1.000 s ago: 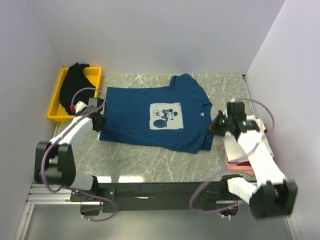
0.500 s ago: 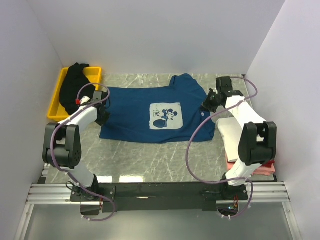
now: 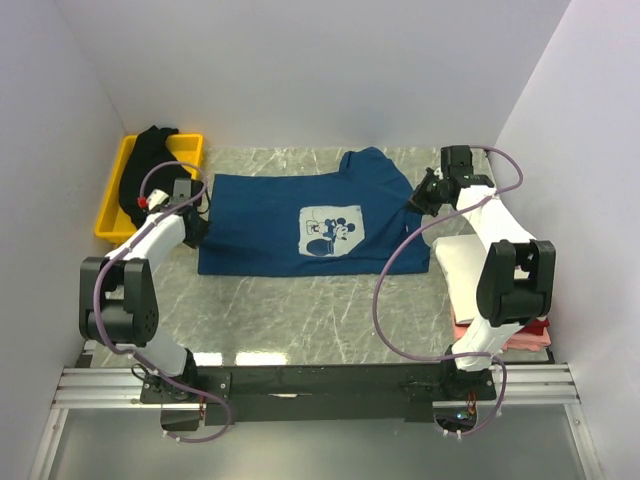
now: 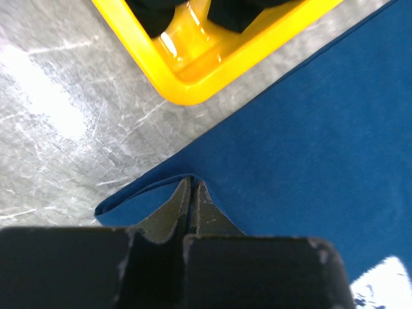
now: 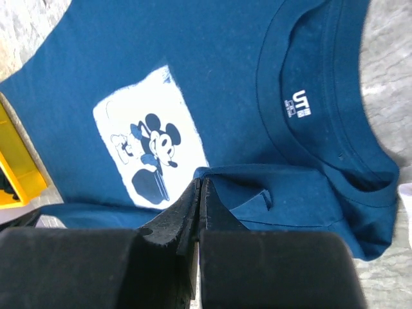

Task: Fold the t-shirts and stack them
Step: Fold the tshirt

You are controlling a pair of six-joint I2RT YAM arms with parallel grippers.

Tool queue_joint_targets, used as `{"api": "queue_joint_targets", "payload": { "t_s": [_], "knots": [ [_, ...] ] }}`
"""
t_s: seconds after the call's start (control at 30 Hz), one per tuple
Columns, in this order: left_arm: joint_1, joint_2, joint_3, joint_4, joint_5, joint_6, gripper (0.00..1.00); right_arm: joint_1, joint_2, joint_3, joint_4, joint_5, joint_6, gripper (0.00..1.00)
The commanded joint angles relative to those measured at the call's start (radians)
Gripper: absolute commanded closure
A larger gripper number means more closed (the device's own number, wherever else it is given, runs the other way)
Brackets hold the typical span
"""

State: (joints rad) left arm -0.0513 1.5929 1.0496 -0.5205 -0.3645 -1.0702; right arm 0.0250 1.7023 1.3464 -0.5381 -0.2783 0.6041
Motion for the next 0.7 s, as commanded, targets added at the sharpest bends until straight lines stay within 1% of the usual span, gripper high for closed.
{"api": "queue_joint_targets", "payload": {
  "t_s": [0.0,0.27,0.3,0.5,0.67],
  "knots": [
    [0.016,-0.057,0.012,0.010,-0.011,0.004,1.00,-0.020,-0.041,0.019,0.035,-0.001,-0.006,1.00],
    [0.022,-0.001,0.030,0.025,0.007,0.016,1.00,-0.020,-0.020,0.039,0.030,-0.022,0.002,1.00],
    [0.024,0.005,0.038,0.024,0.010,0.018,1.00,-0.048,-0.021,0.037,0.030,-0.019,0.005,1.00],
    [0.024,0.035,0.059,0.022,0.015,0.019,0.99,-0.088,-0.085,-0.027,0.067,-0.015,0.023,1.00],
    [0.024,0.039,0.072,0.031,0.024,0.024,1.00,-0.109,-0.104,-0.052,0.078,-0.030,0.020,1.00]
  ]
}}
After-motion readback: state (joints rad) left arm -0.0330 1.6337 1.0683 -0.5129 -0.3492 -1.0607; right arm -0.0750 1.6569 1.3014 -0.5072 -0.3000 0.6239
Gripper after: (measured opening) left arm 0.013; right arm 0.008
